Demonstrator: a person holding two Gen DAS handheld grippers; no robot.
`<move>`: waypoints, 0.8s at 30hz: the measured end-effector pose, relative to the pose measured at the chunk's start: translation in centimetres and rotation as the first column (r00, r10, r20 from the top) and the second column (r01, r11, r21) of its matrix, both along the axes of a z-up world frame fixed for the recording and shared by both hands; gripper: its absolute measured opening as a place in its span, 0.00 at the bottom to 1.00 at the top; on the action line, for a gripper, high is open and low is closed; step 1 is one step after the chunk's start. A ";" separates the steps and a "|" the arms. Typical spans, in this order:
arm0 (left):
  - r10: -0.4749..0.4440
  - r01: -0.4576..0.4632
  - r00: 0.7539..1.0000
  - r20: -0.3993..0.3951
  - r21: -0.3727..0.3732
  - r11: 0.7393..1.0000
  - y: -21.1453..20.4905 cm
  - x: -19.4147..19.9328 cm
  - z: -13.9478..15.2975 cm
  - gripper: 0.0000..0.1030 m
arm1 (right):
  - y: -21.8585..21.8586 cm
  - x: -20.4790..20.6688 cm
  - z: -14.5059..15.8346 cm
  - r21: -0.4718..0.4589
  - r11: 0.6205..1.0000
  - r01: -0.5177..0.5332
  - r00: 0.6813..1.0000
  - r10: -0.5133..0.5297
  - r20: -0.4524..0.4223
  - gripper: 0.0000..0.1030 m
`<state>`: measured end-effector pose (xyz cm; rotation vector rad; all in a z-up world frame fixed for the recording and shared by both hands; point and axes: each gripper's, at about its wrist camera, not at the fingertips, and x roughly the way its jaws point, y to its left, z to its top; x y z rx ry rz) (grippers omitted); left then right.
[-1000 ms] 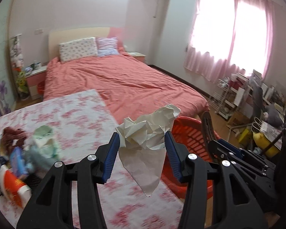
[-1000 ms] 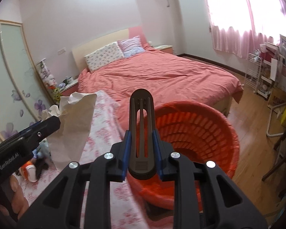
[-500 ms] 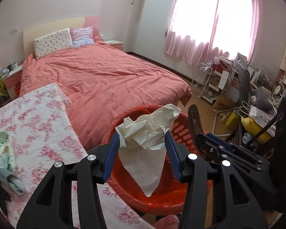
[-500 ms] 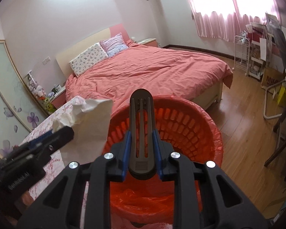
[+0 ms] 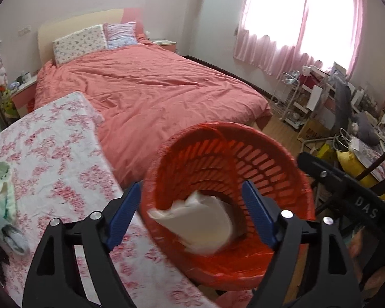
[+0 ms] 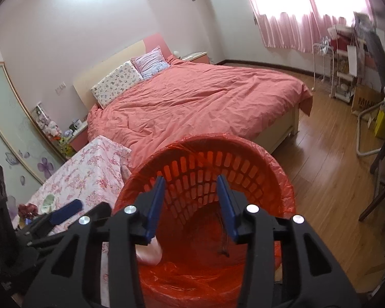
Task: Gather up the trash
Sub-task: 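Carry tissue and insole over the red basket and open both tools, then move both open tools back to the clutter pile on the bed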
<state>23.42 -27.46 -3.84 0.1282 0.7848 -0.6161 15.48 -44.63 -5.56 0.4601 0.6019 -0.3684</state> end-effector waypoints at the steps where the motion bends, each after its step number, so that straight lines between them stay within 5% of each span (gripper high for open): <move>1: 0.010 -0.010 1.000 0.002 0.004 1.000 0.3 0.1 0.0 0.80 | 0.1 0.0 0.2 -0.011 1.000 0.000 1.000 0.000 -0.001 0.46; 15: 0.169 -0.171 0.983 0.063 0.025 0.985 8.8 -1.6 1.1 0.84 | 6.0 -0.1 1.9 -0.096 0.991 -0.096 0.995 0.094 -0.020 0.53; 20: 0.273 -0.280 0.955 0.119 0.053 0.958 13.8 -2.8 1.2 0.86 | 9.3 0.4 2.0 -0.102 0.982 -0.157 0.988 0.155 -0.027 0.53; 24: 0.389 -0.402 0.907 0.162 0.060 0.914 18.8 -3.7 1.3 0.90 | 12.7 0.9 2.0 -0.104 0.971 -0.217 0.976 0.215 -0.030 0.55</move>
